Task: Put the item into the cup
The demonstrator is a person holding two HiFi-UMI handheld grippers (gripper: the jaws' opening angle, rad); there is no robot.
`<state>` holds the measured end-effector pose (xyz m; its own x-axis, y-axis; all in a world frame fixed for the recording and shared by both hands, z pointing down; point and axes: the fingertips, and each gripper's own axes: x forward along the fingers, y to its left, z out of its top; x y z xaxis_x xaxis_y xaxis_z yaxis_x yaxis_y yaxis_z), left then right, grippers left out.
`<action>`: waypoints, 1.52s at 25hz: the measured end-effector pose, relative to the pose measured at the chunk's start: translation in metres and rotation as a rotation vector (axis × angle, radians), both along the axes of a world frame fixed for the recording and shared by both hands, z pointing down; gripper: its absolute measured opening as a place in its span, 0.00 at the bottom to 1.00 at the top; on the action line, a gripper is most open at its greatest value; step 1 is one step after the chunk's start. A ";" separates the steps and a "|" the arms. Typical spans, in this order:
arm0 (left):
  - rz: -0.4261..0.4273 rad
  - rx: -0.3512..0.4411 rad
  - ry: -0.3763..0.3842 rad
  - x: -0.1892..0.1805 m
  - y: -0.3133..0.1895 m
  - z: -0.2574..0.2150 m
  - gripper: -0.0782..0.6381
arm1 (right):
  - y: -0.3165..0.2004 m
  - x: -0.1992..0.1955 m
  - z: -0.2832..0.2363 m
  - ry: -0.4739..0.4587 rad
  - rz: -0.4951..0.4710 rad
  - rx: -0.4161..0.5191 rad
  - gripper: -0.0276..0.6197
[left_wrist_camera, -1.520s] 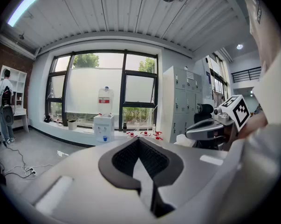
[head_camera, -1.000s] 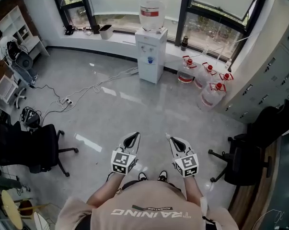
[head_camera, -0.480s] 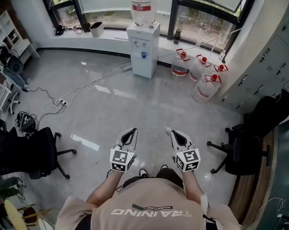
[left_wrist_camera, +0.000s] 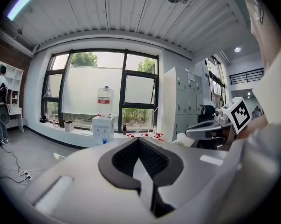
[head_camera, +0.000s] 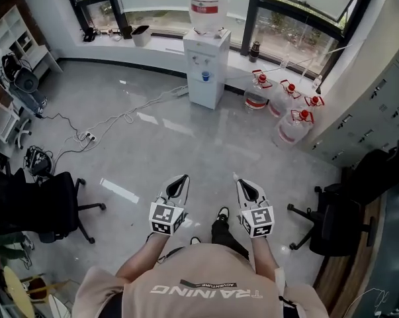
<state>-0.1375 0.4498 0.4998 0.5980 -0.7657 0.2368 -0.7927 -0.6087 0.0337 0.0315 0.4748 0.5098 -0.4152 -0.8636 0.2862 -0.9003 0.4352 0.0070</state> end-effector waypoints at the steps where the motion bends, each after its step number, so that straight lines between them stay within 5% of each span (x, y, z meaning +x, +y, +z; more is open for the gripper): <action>1: -0.008 0.000 -0.004 0.004 -0.009 0.000 0.12 | -0.010 0.003 0.001 0.020 -0.014 0.006 0.06; 9: -0.066 0.061 -0.016 0.051 -0.093 -0.020 0.12 | -0.100 0.038 0.000 0.013 -0.096 0.030 0.06; 18: -0.155 0.018 0.017 0.080 -0.147 -0.011 0.12 | -0.172 0.059 0.013 0.026 -0.193 0.019 0.06; 27: -0.122 -0.035 -0.014 0.100 -0.184 0.004 0.12 | -0.218 0.061 0.024 0.026 -0.230 -0.002 0.06; 38: -0.048 -0.023 -0.018 0.077 -0.279 0.004 0.12 | -0.304 0.041 0.021 0.050 -0.164 -0.017 0.06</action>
